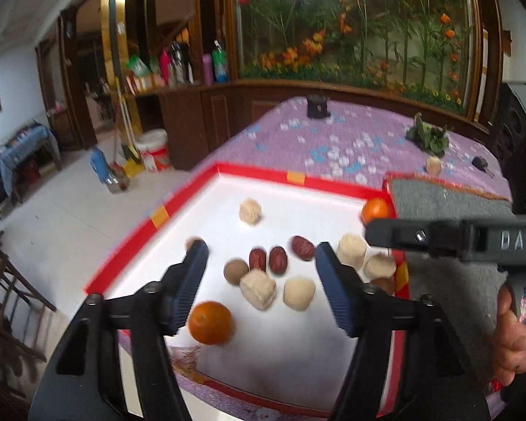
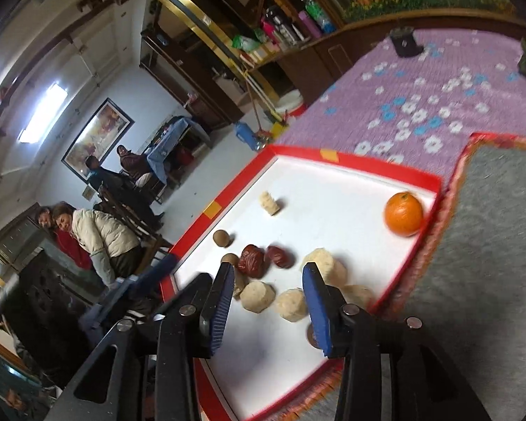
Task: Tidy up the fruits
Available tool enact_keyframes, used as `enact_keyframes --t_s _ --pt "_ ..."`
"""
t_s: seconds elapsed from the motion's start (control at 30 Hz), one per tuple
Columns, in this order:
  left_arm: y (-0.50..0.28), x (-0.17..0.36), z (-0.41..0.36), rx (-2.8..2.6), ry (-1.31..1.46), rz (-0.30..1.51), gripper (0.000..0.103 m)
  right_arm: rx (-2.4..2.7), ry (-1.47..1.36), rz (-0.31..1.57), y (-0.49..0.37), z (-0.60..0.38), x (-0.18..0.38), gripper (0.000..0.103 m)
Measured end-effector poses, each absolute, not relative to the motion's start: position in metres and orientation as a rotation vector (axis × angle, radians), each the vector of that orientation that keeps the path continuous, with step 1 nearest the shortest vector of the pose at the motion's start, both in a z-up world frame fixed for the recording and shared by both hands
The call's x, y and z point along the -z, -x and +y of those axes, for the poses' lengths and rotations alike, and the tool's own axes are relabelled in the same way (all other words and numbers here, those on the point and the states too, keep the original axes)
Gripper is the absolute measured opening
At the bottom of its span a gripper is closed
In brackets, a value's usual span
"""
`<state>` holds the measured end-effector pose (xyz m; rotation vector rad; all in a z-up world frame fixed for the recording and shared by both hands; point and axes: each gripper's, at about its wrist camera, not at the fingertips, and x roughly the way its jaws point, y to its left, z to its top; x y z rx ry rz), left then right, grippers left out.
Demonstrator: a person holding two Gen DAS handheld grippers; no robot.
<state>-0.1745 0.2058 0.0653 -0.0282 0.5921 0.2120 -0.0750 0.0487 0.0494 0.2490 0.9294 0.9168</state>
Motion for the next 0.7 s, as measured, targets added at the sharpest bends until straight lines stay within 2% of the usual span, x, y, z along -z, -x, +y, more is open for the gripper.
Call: enact_keyframes --t_s 0.1,0.17,0.37,0.7 --pt "0.183 -0.082 0.194 -0.269 0.006 0.55 0.071 -0.889 -0.216 0.853 0.091 0.034 -0.062 0.039" --pt "0.19 -0.091 0.186 -0.314 0.008 0.52 0.081 -0.856 -0.178 0.782 0.108 0.02 -0.075 0.039" --pt "0.212 -0.106 0.165 -0.354 -0.011 0.467 0.081 -0.777 -0.144 0.643 0.149 -0.012 -0.104 0.041" --pt "0.234 -0.125 0.152 -0.33 -0.01 0.471 0.081 -0.756 -0.134 0.562 0.178 -0.028 -0.125 0.043"
